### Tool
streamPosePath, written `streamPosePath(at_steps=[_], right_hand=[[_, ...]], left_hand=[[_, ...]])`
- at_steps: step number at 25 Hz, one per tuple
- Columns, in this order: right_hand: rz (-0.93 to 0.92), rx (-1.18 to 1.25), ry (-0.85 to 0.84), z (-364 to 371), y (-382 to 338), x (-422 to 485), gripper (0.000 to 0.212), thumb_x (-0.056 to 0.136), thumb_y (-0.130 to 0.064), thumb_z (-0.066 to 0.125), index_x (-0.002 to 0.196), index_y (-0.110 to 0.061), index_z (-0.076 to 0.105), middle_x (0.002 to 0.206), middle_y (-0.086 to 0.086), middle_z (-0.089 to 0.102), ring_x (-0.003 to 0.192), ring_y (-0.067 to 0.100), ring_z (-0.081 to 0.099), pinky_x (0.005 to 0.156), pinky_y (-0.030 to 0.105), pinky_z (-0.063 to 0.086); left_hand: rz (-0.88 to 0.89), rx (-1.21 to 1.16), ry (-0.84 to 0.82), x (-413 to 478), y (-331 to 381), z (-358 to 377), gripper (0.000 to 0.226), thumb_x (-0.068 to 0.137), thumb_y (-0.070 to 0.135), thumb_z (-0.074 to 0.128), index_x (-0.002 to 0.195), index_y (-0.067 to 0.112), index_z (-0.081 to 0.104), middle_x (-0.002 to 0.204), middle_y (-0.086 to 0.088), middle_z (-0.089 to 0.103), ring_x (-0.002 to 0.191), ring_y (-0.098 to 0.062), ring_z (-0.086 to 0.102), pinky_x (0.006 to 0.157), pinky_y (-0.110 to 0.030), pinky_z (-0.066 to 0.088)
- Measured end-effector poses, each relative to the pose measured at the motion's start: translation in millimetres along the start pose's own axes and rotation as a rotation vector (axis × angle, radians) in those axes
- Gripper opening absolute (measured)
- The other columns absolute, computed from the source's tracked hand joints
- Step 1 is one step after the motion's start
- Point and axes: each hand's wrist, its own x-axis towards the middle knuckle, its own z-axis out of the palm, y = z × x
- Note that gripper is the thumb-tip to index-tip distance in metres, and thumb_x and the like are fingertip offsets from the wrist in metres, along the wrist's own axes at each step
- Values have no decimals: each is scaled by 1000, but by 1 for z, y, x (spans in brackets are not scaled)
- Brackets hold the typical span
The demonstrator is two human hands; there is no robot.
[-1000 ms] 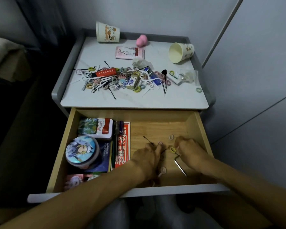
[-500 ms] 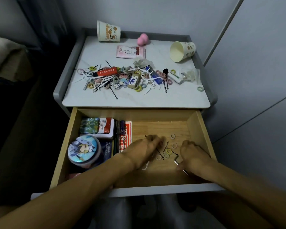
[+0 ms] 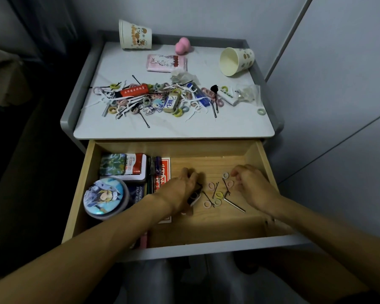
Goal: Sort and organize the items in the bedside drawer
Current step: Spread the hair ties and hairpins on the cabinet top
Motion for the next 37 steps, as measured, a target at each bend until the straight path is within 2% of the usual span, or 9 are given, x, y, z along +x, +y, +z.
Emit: streamPosePath(at_steps=[3, 7, 12, 16, 19, 23, 27, 32, 37], right_hand=[[-64, -41, -34, 0, -4, 20, 38, 88, -7, 67, 123, -18, 58, 125, 1, 47, 113, 19, 50, 103, 36, 44], [-125, -48, -64, 3, -14, 37, 24, 83, -6, 72, 87, -25, 58, 98, -5, 53, 95, 16, 55, 85, 26, 46], [-139, -42, -101, 0, -8, 34, 25, 85, -3, 70, 80, -25, 60, 89, -7, 57, 84, 12, 58, 75, 24, 49], [-134, -123, -97, -2, -2, 25, 22, 87, -5, 66, 101, -22, 62, 101, -6, 49, 97, 15, 54, 84, 26, 47], [-43, -198, -166, -8, -7, 15, 39, 84, -24, 73, 117, -16, 55, 116, 1, 49, 111, 20, 49, 96, 34, 46], [11, -260, -304, -6, -13, -2, 73, 66, -39, 87, 124, -16, 48, 121, 1, 46, 115, 20, 46, 99, 36, 45], [-22, -211, -276, -4, -15, -10, 54, 72, -26, 84, 116, -20, 54, 118, -3, 53, 109, 18, 52, 95, 34, 47], [247, -236, -340, -17, -24, -28, 13, 98, -13, 50, 109, -11, 56, 96, 3, 58, 87, 16, 58, 73, 26, 47], [329, -159, -414, 4, -33, -31, 67, 95, -16, 48, 150, 2, 15, 152, 22, 21, 136, 34, 33, 113, 44, 33]], left_hand=[[-4, -68, 26, 3, -2, 1, 92, 74, 16, 83, 148, 12, 29, 143, -12, 39, 120, -29, 54, 97, -31, 47], [47, -184, 95, 3, -5, 7, 65, 80, 13, 76, 137, 17, 45, 128, -7, 53, 112, -24, 58, 92, -29, 49], [162, -243, 170, -2, 2, 8, 46, 83, 9, 71, 125, 18, 52, 118, -3, 57, 107, -19, 58, 86, -23, 45], [119, -133, 156, -6, 6, 1, 75, 85, 19, 72, 148, 21, 32, 143, -8, 42, 126, -26, 49, 104, -31, 41], [-37, 45, 105, -11, 12, -2, 89, 79, 42, 76, 147, 15, 27, 142, -12, 38, 123, -31, 49, 100, -40, 46], [-85, 73, 58, -13, 21, -2, 76, 86, 30, 72, 144, 10, 28, 137, -15, 42, 113, -32, 57, 91, -36, 49], [6, -108, 109, -14, 27, -4, 40, 97, 10, 52, 135, 15, 41, 128, -12, 53, 112, -26, 57, 93, -31, 47], [3, -185, 116, -5, 18, 4, 38, 96, 11, 55, 133, 17, 49, 128, -9, 57, 112, -23, 59, 96, -29, 47], [17, -223, 109, -9, 15, 6, 41, 94, 18, 60, 133, 16, 47, 128, -9, 57, 112, -23, 59, 95, -30, 47]])
